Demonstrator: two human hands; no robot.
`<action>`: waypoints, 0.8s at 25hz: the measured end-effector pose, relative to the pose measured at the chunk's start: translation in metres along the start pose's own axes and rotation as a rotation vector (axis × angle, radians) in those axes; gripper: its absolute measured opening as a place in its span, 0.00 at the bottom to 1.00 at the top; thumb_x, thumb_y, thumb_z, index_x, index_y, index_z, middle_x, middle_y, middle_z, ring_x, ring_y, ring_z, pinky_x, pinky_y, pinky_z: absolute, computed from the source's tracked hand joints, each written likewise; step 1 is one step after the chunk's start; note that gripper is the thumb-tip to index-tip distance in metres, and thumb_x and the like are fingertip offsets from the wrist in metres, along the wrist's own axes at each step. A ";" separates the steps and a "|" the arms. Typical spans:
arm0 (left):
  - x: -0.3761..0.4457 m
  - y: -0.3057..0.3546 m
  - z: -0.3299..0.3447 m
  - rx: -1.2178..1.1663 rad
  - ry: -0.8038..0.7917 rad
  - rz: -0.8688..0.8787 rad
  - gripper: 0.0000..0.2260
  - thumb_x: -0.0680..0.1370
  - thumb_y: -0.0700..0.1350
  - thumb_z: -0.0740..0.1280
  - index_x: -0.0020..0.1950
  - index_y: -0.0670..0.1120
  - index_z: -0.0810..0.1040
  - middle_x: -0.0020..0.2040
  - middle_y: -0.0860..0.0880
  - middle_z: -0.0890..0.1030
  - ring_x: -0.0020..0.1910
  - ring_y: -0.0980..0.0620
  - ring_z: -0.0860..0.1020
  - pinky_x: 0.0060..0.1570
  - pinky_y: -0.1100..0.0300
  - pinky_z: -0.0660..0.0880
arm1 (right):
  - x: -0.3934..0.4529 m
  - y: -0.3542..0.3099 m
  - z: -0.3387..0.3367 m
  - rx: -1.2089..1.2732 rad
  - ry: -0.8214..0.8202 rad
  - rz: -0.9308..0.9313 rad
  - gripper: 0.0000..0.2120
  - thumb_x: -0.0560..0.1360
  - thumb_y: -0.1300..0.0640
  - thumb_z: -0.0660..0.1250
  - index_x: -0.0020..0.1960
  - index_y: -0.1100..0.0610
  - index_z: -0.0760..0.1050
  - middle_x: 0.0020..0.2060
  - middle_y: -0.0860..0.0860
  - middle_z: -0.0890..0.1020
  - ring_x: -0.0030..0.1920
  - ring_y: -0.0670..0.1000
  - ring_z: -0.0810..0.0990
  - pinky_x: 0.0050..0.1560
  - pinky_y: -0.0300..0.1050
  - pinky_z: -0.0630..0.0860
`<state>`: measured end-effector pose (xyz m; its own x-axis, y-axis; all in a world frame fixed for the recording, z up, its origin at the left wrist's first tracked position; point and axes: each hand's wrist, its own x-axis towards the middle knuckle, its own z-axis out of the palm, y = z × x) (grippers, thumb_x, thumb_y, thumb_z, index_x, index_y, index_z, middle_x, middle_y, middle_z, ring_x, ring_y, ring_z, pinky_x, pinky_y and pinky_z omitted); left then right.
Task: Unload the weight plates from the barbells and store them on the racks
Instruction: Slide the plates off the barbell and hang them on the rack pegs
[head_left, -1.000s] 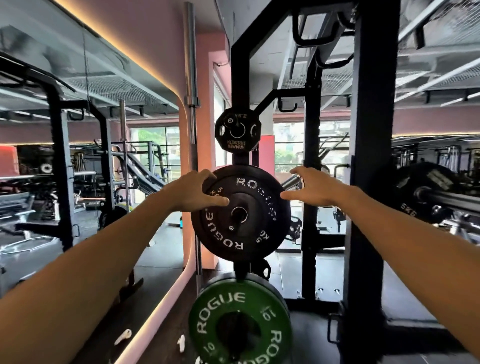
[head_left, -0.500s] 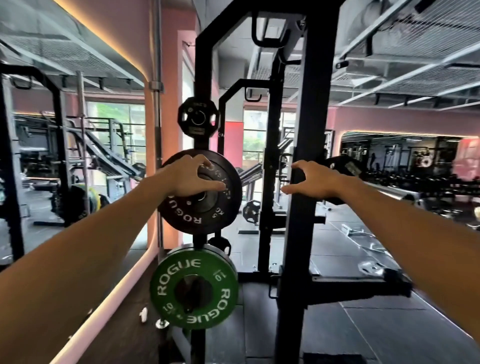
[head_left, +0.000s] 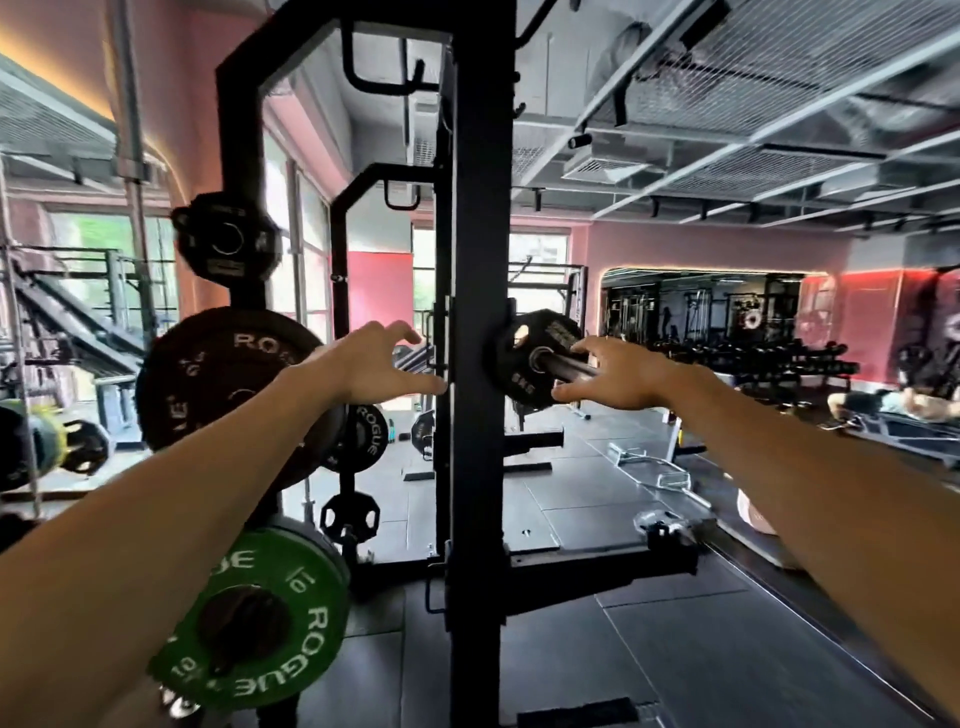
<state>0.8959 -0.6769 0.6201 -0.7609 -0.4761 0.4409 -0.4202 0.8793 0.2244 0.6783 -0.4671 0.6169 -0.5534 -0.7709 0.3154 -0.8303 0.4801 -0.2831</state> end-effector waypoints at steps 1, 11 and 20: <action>0.011 0.018 0.013 -0.009 0.001 0.003 0.41 0.62 0.75 0.66 0.69 0.56 0.67 0.68 0.47 0.70 0.63 0.45 0.72 0.63 0.48 0.70 | 0.004 0.023 -0.004 -0.016 -0.001 0.003 0.42 0.70 0.37 0.70 0.76 0.54 0.59 0.74 0.54 0.65 0.70 0.56 0.69 0.68 0.49 0.67; 0.123 0.151 0.098 -0.047 0.022 -0.073 0.35 0.70 0.62 0.71 0.72 0.48 0.67 0.69 0.44 0.70 0.65 0.45 0.70 0.58 0.56 0.66 | 0.072 0.209 -0.039 0.009 -0.075 -0.026 0.38 0.73 0.40 0.68 0.76 0.52 0.58 0.75 0.54 0.64 0.71 0.56 0.68 0.70 0.53 0.66; 0.220 0.113 0.148 0.062 0.040 -0.176 0.36 0.63 0.71 0.63 0.67 0.55 0.68 0.60 0.48 0.72 0.55 0.46 0.75 0.60 0.48 0.72 | 0.182 0.256 0.011 0.062 -0.094 -0.007 0.35 0.74 0.42 0.67 0.74 0.53 0.60 0.70 0.55 0.69 0.68 0.57 0.70 0.67 0.54 0.68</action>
<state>0.6082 -0.6845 0.6133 -0.6535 -0.6203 0.4338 -0.5757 0.7794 0.2473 0.3656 -0.4885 0.5918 -0.5368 -0.8113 0.2318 -0.8266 0.4505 -0.3373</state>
